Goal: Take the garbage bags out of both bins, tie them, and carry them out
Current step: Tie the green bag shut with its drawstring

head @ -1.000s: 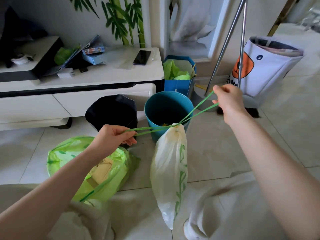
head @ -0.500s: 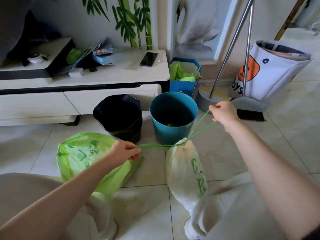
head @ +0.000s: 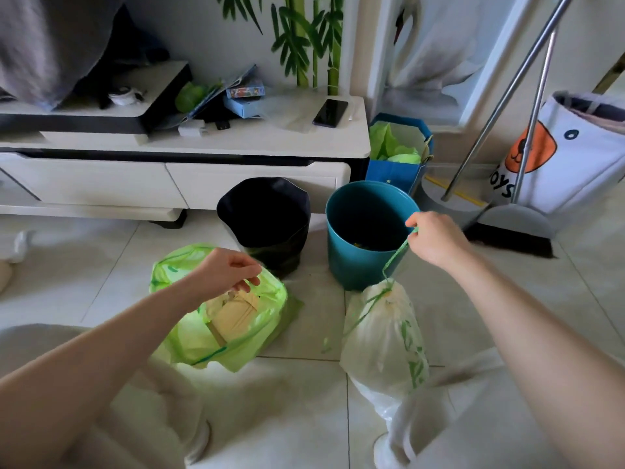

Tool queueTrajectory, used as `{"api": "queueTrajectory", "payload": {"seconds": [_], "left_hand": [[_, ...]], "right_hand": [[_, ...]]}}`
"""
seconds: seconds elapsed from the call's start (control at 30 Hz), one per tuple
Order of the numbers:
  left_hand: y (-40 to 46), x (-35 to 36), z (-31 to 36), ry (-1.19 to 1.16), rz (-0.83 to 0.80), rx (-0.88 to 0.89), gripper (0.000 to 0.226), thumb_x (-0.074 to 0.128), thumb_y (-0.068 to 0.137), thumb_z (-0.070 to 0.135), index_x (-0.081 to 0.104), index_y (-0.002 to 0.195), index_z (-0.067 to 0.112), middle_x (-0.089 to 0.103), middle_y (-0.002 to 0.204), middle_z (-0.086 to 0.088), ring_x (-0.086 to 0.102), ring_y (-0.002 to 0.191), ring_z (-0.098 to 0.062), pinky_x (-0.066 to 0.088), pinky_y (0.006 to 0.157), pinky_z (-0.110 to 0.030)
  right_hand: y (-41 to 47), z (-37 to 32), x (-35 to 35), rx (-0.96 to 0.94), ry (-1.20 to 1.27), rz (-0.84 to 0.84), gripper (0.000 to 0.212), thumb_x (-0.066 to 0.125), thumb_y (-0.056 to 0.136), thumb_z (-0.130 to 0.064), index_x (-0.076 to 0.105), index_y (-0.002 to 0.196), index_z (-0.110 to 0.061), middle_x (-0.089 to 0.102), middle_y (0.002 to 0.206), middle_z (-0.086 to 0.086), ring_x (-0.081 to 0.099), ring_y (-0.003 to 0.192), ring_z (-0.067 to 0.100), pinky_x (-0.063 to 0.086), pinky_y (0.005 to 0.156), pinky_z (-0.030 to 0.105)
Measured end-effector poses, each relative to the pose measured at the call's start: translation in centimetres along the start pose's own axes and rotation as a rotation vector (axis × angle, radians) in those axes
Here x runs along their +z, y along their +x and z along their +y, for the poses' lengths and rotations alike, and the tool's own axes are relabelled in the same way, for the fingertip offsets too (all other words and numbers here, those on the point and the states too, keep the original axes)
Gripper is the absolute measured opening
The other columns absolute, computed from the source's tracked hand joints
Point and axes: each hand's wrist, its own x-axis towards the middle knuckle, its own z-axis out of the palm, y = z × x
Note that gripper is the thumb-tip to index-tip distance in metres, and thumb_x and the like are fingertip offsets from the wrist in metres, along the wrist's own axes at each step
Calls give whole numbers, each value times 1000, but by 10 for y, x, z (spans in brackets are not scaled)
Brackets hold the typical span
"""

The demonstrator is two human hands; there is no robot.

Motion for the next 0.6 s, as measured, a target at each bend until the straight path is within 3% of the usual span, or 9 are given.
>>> {"api": "queueTrajectory", "payload": {"seconds": [0.07, 0.17, 0.37, 0.43, 0.5, 0.6], "left_hand": [[0, -21, -14, 33, 34, -32, 8, 68, 86, 14, 72, 83, 7, 75, 70, -2, 65, 57, -12, 52, 55, -21], [-1, -51, -43, 72, 110, -95, 7, 68, 84, 13, 72, 80, 9, 75, 69, -1, 64, 58, -16, 50, 60, -25], [-5, -97, -79, 149, 301, -248, 7, 66, 81, 8, 69, 74, 6, 70, 64, -7, 62, 55, -23, 46, 49, -18], [-5, -107, -88, 215, 303, -336, 8, 67, 79, 10, 67, 78, 1, 65, 63, -13, 62, 60, -27, 44, 50, -21], [-7, -108, -98, 284, 254, -475, 25, 70, 79, 14, 64, 91, -7, 60, 64, -16, 59, 62, -28, 42, 52, -25], [-17, -93, -114, 237, 140, -634, 45, 73, 81, 25, 49, 105, -4, 54, 76, -14, 57, 59, -26, 44, 52, -27]], "right_hand": [[4, -22, 2, -83, 45, 42, 32, 50, 87, -15, 67, 115, -18, 67, 118, 10, 61, 103, 32, 52, 90, 43], [4, -58, 15, -177, 93, 24, 25, 50, 87, -14, 73, 98, -13, 69, 107, 7, 62, 84, 27, 54, 77, 39], [-1, -101, 59, -390, -3, -177, 28, 53, 83, -17, 71, 104, -17, 65, 108, 6, 53, 110, 26, 45, 96, 38], [-5, -112, 73, -439, -18, -265, 29, 51, 82, -18, 71, 103, -18, 65, 107, 4, 52, 110, 24, 44, 97, 37], [-10, -122, 85, -455, -11, -336, 28, 49, 83, -20, 71, 101, -20, 64, 106, 3, 52, 110, 21, 45, 97, 37], [-12, -135, 102, -398, 76, -431, 26, 48, 86, -24, 70, 99, -20, 66, 104, 0, 57, 103, 17, 49, 92, 38]]}}
